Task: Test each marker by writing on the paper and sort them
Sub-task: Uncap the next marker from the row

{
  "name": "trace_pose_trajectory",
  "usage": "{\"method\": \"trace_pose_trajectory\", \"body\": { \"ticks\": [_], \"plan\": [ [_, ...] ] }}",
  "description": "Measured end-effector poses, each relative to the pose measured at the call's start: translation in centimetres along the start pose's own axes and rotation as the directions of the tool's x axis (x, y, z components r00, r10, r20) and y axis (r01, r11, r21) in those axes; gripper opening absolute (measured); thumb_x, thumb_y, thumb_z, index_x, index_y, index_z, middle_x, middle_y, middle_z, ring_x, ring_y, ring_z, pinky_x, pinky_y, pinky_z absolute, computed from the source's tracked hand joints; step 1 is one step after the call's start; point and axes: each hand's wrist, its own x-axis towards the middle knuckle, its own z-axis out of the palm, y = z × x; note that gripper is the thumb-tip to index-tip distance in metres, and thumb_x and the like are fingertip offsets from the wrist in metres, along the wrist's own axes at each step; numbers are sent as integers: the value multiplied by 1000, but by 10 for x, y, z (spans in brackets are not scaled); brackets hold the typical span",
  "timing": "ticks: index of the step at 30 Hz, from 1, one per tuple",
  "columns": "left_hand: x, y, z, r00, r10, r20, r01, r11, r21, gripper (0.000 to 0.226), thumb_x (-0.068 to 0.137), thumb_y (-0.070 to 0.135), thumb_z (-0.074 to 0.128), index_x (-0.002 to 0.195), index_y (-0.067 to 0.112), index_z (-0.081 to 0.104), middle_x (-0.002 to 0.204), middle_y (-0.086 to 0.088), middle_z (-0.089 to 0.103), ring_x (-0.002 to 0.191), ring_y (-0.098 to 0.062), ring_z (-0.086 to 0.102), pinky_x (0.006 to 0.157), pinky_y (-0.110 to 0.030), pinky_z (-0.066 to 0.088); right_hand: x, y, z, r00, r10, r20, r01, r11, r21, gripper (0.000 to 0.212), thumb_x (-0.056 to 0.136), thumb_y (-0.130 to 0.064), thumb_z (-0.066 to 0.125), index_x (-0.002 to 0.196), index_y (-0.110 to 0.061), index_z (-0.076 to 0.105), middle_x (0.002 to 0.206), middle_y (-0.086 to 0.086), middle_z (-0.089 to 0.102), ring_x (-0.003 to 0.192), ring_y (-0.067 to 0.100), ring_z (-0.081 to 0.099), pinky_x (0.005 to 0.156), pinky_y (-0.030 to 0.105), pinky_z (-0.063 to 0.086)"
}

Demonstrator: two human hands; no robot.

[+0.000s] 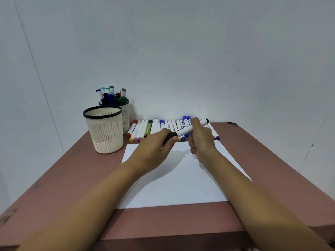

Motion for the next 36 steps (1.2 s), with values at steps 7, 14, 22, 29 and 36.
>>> {"method": "trace_pose_trajectory", "body": {
  "ticks": [7, 14, 22, 29, 36],
  "plan": [
    [1, 19, 4, 985, -168, -50, 144, 939, -312, 31, 99, 27, 42, 76, 10, 54, 51, 8, 39, 45, -6, 39, 46, -16, 27, -10, -2, 7, 997, -45, -62, 54, 986, 160, 31, 91, -21, 40, 60, -16, 38, 49, -4, 22, 30, 8, 17, 37, 16, 16],
    [5, 20, -1, 923, -325, 208, 376, 641, -669, 36, 100, 31, 40, 79, 7, 54, 41, 11, 34, 38, -7, 28, 41, -19, 25, -11, 1, 8, 990, -120, -78, 130, 981, 144, 36, 93, -23, 42, 58, -19, 39, 48, -5, 25, 32, 6, 20, 36, 18, 18],
    [13, 2, -10, 891, -447, 82, 356, 573, -738, 11, 93, 20, 57, 86, 12, 61, 50, 7, 53, 50, -9, 54, 51, -23, 45, 5, 2, -3, 997, -51, 52, 55, 995, -81, 36, 93, -53, 50, 83, -19, 56, 71, -1, 49, 66, 13, 51, 60, 28, 47],
    [18, -9, -28, 864, -487, -127, 242, 623, -744, 10, 89, 16, 63, 80, 17, 59, 84, -3, 65, 84, -23, 66, 74, -37, 58, 18, 28, -8, 930, -366, 42, 335, 791, -512, 31, 95, -20, 42, 66, -16, 49, 69, 1, 48, 69, 20, 44, 56, 27, 35],
    [48, -15, -59, 920, -239, -310, 176, 960, -218, 21, 91, 21, 60, 108, 14, 51, 92, 5, 61, 83, -8, 60, 64, -13, 45, 24, 56, -3, 891, -190, 413, 441, 140, -887, 45, 99, -39, 37, 140, -21, 45, 145, 1, 41, 137, 21, 29, 112, 42, 26]
  ]
}}
